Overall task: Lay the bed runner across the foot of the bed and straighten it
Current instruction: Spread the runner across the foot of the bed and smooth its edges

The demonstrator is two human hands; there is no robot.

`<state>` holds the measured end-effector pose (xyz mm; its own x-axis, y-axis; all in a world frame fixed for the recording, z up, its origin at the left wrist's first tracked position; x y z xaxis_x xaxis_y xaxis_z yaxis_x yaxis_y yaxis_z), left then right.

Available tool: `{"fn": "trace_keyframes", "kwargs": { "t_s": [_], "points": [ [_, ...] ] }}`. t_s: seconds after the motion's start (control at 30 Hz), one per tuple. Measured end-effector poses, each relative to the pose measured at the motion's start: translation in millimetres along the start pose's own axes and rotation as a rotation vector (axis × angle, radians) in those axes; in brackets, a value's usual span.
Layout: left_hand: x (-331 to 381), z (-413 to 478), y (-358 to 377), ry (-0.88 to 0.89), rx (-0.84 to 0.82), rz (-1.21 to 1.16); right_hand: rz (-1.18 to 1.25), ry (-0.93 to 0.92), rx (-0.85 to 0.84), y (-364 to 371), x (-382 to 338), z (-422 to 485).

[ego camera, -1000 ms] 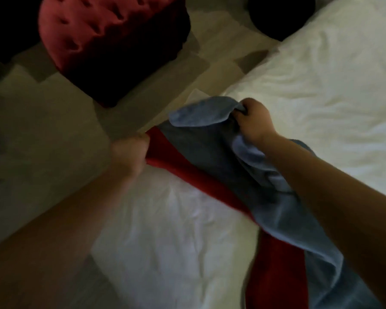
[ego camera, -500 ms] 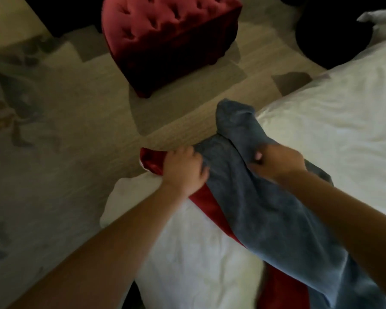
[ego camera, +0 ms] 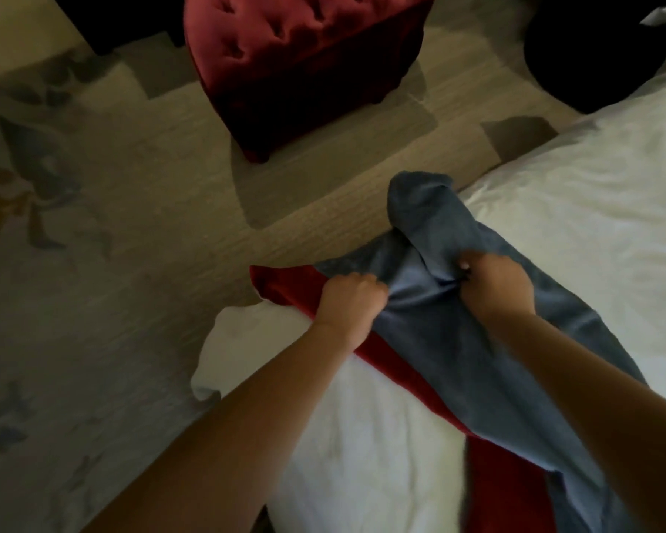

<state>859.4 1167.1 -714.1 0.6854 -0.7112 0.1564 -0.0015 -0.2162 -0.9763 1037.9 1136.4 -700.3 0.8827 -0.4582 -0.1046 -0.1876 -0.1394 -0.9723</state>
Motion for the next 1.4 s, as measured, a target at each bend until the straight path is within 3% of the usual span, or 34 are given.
{"fn": "trace_keyframes", "kwargs": {
  "t_s": [0.2,0.33,0.57,0.67,0.8,0.87,1.03,1.23,1.4],
  "points": [
    [-101,-16,3,-0.226,0.022,0.136,0.117,-0.209,0.006,-11,-89,15],
    [-125,-20,-3,-0.269,-0.015,0.164,0.174,-0.116,-0.104,10,-96,5],
    [-53,9,-31,-0.073,0.113,0.056,0.200,0.055,0.137,-11,9,-24],
    [-3,41,-33,0.040,0.130,-0.007,0.151,0.236,0.186,-14,82,-42],
    [62,85,-26,0.184,0.051,-0.077,0.222,0.443,-0.038,14,147,-76],
    [86,102,-20,0.256,-0.002,-0.063,0.277,0.436,-0.125,28,155,-90],
    [102,124,8,0.362,-0.245,0.046,0.411,0.473,-0.095,42,161,-99],
    [97,128,13,0.409,-0.245,0.033,0.403,0.470,-0.042,40,160,-98],
    [99,138,6,0.464,-0.260,0.263,0.400,0.526,0.106,21,171,-96]
  ]
}}
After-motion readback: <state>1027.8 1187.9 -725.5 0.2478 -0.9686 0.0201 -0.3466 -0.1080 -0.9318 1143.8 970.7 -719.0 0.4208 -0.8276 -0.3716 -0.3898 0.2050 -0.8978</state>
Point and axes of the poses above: each hand's wrist, its own z-axis towards the middle knuckle, its own y-axis out of the palm, x = y × z, the point moved 6 cm from there along z, towards the middle knuckle, and after that the axes turned 5 degrees about x, right-handed, at the moved point
